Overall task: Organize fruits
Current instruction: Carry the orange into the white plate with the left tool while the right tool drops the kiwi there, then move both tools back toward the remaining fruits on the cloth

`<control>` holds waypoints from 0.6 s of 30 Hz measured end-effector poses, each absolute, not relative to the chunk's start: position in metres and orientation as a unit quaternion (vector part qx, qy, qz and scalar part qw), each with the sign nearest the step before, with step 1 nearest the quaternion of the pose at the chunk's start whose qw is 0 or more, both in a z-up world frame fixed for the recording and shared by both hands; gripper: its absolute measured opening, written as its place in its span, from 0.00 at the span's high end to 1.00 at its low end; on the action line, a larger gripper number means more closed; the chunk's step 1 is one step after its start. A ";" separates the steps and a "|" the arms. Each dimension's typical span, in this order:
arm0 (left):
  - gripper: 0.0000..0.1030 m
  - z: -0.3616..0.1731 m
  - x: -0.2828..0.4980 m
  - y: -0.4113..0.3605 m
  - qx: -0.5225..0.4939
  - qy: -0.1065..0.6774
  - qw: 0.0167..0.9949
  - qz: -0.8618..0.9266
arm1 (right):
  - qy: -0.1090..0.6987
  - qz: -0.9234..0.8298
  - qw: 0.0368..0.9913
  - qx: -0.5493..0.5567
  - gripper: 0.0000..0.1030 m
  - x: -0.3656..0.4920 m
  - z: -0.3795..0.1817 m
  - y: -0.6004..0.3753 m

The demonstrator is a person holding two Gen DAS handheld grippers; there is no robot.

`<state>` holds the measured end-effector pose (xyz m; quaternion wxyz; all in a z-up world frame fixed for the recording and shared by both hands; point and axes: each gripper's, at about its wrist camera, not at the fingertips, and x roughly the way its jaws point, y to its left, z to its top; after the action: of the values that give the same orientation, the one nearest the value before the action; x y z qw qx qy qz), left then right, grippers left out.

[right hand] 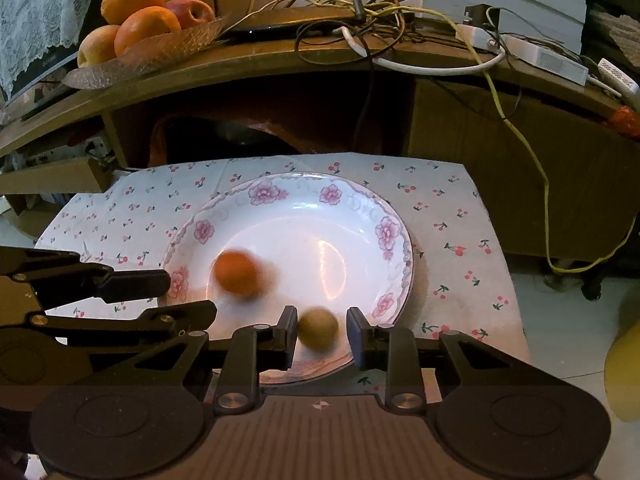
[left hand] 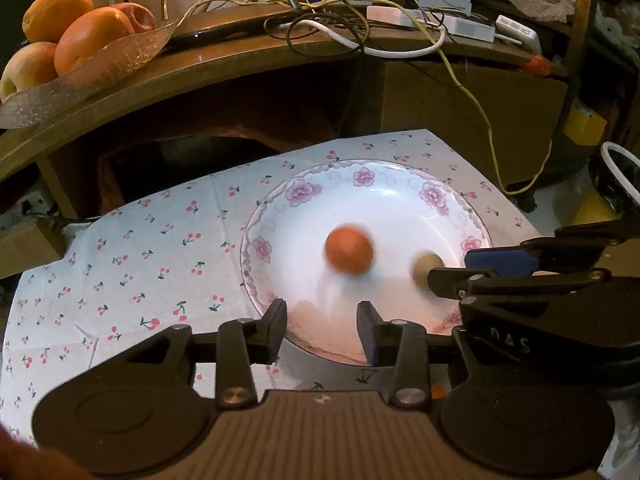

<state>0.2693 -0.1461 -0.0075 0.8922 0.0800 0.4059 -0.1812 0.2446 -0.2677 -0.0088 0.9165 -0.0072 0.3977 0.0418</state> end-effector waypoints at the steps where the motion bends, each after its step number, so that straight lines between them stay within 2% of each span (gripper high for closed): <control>1: 0.57 -0.007 0.269 -0.146 0.081 0.406 0.892 -0.180 | 0.396 0.041 0.917 -0.004 0.69 0.245 -0.008 -0.268; 7: 0.57 -0.002 0.268 -0.142 0.075 0.403 0.895 -0.176 | 0.381 0.035 0.924 0.015 0.59 0.242 -0.001 -0.273; 18: 0.51 0.006 0.261 -0.138 0.086 0.393 0.898 -0.178 | 0.368 0.031 0.929 0.014 0.57 0.236 0.007 -0.274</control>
<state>0.2612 -0.1378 0.0057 0.8982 0.0864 0.3927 -0.1776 0.2363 -0.2743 0.0066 0.9293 0.0136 0.3677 0.0308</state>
